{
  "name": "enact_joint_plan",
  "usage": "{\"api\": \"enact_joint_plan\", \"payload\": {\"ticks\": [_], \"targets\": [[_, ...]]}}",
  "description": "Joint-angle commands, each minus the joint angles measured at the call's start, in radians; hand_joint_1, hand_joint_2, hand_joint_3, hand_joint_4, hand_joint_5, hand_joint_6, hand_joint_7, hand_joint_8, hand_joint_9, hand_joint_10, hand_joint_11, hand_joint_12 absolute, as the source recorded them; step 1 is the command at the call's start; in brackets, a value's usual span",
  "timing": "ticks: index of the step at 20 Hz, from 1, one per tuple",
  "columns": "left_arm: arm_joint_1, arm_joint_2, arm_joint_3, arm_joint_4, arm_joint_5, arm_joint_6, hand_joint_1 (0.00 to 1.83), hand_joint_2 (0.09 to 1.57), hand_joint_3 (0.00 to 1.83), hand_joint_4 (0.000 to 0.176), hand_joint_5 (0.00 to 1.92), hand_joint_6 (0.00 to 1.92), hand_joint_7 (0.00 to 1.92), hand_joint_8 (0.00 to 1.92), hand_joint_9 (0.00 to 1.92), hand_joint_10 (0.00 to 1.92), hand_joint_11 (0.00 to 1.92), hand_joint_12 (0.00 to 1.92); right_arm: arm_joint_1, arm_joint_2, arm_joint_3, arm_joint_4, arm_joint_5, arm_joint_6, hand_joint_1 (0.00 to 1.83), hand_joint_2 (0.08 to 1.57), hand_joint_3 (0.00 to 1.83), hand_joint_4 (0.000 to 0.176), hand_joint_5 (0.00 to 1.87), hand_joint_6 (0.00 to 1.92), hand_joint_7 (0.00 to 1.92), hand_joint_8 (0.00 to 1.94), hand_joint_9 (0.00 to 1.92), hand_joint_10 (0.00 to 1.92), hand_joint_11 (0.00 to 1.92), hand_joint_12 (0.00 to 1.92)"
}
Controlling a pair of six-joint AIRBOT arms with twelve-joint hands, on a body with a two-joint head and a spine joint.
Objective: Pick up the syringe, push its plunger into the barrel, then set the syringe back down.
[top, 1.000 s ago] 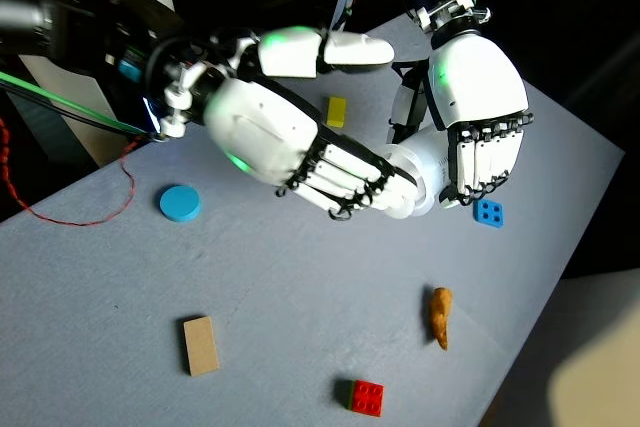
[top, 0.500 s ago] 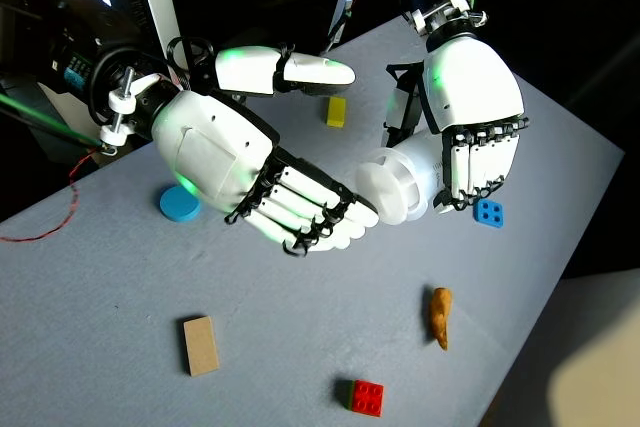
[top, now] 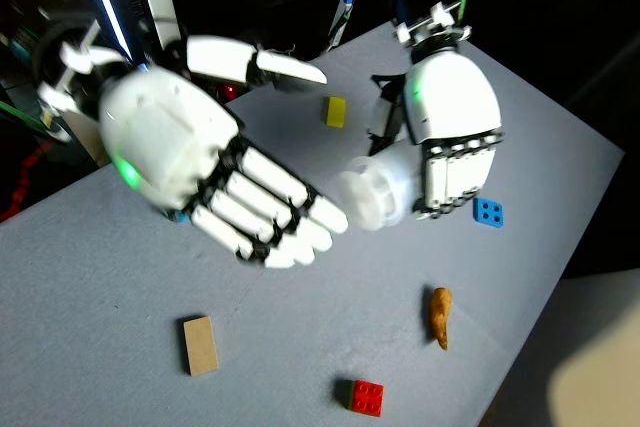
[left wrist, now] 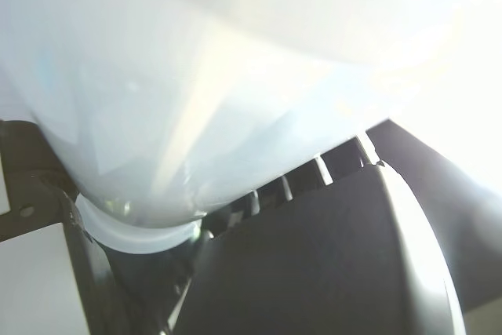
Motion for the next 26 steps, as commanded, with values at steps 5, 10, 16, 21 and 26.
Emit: {"api": "enact_joint_plan", "payload": {"ticks": [5,10,16,21,26], "targets": [[0.037,-0.025,-0.003,0.036,0.139,0.001,1.37,1.15,0.0,0.0,0.87,0.99,0.81,1.27,0.92,1.3,0.95,1.22,0.0,0.009,-0.015,-0.094,0.059,-0.172,0.09,1.03,0.0,0.0,0.19,0.0,0.19,0.0,0.18,0.01,0.0,0.63],[0.095,-0.067,0.02,0.035,0.162,-0.012,1.37,1.16,0.0,0.0,0.8,1.09,0.82,1.26,0.92,1.3,0.97,1.19,-0.015,0.011,-0.013,-0.176,-0.004,-0.228,0.12,1.02,0.0,0.0,0.2,0.0,0.2,0.0,0.19,0.0,0.0,0.67],[0.133,-0.119,0.068,0.035,0.175,-0.02,1.38,1.14,0.0,0.0,0.84,1.02,0.86,1.21,0.95,1.24,0.94,1.2,-0.017,0.001,-0.011,-0.177,-0.002,-0.244,0.13,1.03,0.0,0.0,0.17,0.0,0.17,0.0,0.17,0.0,0.0,0.57],[0.134,-0.156,0.107,0.035,0.173,-0.02,1.38,1.14,0.0,0.0,0.81,1.05,0.89,1.18,1.0,1.22,0.95,1.21,-0.022,-0.005,-0.011,-0.206,0.001,-0.234,0.13,1.02,0.0,0.0,0.17,0.0,0.18,0.0,0.18,0.0,0.0,0.62],[0.147,-0.173,0.117,0.036,0.174,-0.02,1.5,1.12,0.0,0.0,0.81,1.0,0.87,1.15,0.96,1.09,0.88,1.48,-0.027,-0.017,-0.011,-0.225,0.013,-0.228,0.09,1.03,0.0,0.0,0.17,0.0,0.17,0.0,0.16,0.0,0.0,0.55]]}}
